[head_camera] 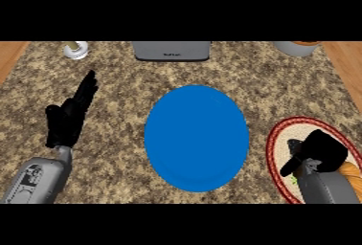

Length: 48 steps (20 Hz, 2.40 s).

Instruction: Pick the sweet potato from the placemat and place it in the plate

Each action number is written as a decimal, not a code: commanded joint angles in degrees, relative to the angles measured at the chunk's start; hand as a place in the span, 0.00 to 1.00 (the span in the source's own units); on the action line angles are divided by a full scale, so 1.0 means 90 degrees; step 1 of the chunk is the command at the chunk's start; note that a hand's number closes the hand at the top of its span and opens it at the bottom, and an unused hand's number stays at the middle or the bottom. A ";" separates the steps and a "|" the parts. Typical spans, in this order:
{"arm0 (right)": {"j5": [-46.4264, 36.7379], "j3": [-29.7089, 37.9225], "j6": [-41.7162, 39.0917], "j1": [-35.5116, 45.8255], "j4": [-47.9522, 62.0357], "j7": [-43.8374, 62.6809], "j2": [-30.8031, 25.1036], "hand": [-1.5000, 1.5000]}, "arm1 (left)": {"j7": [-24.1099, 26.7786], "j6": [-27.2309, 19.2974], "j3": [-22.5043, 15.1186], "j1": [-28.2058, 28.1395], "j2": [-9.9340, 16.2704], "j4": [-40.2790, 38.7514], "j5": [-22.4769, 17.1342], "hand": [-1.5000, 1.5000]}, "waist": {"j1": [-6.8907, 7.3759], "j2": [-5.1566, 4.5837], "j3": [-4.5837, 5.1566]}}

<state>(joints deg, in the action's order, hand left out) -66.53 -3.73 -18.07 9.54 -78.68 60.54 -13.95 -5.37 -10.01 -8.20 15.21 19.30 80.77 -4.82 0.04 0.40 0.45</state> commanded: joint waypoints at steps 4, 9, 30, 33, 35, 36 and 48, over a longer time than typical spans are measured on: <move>-0.0617 0.0023 0.0063 -0.0032 0.0127 0.0201 -0.0123 1.00 | -0.0140 -0.0102 -0.0078 -0.0355 -0.0221 0.0439 0.0381 0.50 | 0.0021 -0.0039 -0.0051; -0.0894 0.0115 0.0263 -0.0024 0.0374 -0.0081 -0.0143 1.00 | -0.0070 0.0200 0.0223 -0.0054 -0.0272 0.0051 0.0315 0.50 | -0.0001 -0.0049 -0.0051; 0.0582 -0.0739 0.2807 -0.3635 -0.5950 -0.4163 -0.0505 1.00 | -0.0154 0.0247 0.0383 -0.0174 -0.0291 0.0185 0.0429 0.50 | -0.0173 -0.0006 -0.0056; 0.0507 -0.1286 0.2687 -0.3506 -0.6631 -0.4160 -0.0318 1.00 | -0.0222 0.0174 0.0375 -0.0040 -0.0317 0.0104 0.0561 0.50 | -0.0121 -0.0018 -0.0052; 0.0303 -0.1687 0.2412 -0.2992 -0.6367 -0.3969 -0.0109 1.00 | 0.0268 0.0479 0.0494 -0.0399 -0.0265 0.0100 0.0365 0.50 | -0.0004 -0.0040 -0.0047; 0.0581 -0.1570 0.1911 -0.2940 -0.6828 -0.3697 -0.0147 1.00 | -0.0035 0.0257 0.0328 -0.0101 -0.0529 0.0060 0.0544 0.50 | -0.0035 -0.0041 -0.0047; 0.0606 -0.2208 0.2019 0.0316 -0.3331 -0.2638 0.1534 1.00 | -0.0110 0.0631 0.0532 -0.0299 -0.0395 0.0361 0.0535 0.50 | 0.0092 -0.0053 -0.0052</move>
<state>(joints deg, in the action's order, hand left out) -63.57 -24.71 -2.75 5.54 -118.17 36.55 -2.37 -5.08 -5.21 -3.52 14.73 15.27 80.70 0.02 0.50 -0.08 0.04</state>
